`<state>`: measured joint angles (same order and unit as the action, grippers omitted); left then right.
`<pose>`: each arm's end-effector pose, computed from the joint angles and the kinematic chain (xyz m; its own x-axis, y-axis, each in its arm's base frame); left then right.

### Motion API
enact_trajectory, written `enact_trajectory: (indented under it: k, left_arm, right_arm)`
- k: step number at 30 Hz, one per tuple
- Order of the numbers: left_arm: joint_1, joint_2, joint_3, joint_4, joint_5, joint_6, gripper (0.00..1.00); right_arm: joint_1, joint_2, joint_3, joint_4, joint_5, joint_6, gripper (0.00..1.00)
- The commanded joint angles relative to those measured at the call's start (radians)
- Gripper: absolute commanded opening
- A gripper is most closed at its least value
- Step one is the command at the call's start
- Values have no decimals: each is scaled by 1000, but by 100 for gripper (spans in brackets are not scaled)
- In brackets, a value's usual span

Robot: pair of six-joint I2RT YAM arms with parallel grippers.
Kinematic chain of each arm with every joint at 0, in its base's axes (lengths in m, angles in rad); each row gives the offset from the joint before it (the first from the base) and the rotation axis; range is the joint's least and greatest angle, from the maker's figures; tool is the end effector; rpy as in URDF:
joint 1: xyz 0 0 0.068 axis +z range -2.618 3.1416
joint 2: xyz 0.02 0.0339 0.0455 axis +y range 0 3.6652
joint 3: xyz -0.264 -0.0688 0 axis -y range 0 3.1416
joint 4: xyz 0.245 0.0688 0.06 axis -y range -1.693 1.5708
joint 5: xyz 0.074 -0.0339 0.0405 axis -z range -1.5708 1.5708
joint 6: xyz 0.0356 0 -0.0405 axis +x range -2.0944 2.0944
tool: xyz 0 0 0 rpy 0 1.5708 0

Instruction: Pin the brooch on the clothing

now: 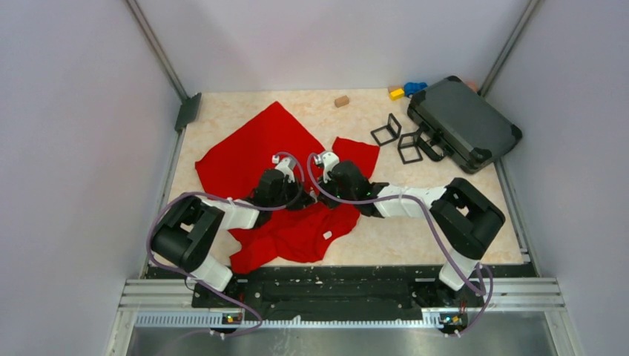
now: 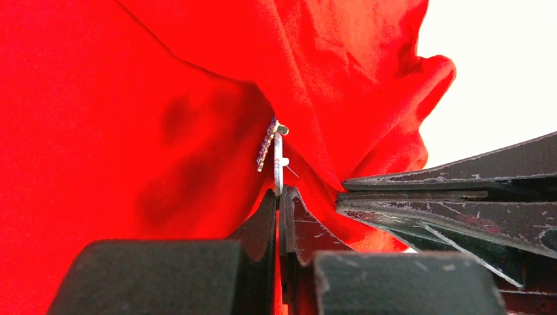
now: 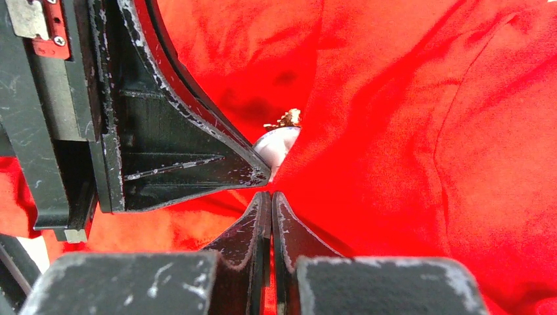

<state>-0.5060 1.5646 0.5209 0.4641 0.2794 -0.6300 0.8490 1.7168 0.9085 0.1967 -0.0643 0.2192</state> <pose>0.2437 -0.1462 0.1367 -0.7805 -0.2150 -0.5871 0.2573 0.7454 -0.6150 0.2366 0.2723 0.1761 -0.5407 -0.2859 -0.7911 -0.6826 0.6988 0.2140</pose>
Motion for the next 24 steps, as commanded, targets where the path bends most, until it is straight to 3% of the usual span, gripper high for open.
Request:
enact_trajectory:
  k: [1,24]
  left_arm:
    - [-5,20,22,33,7,-6,0]
    - [-5,23,-7,98,37,-24,0]
  right_arm:
    - [-4,-42,-4,51,-51,-19,0]
    - [-5,85,35,-14,-40,-20,0]
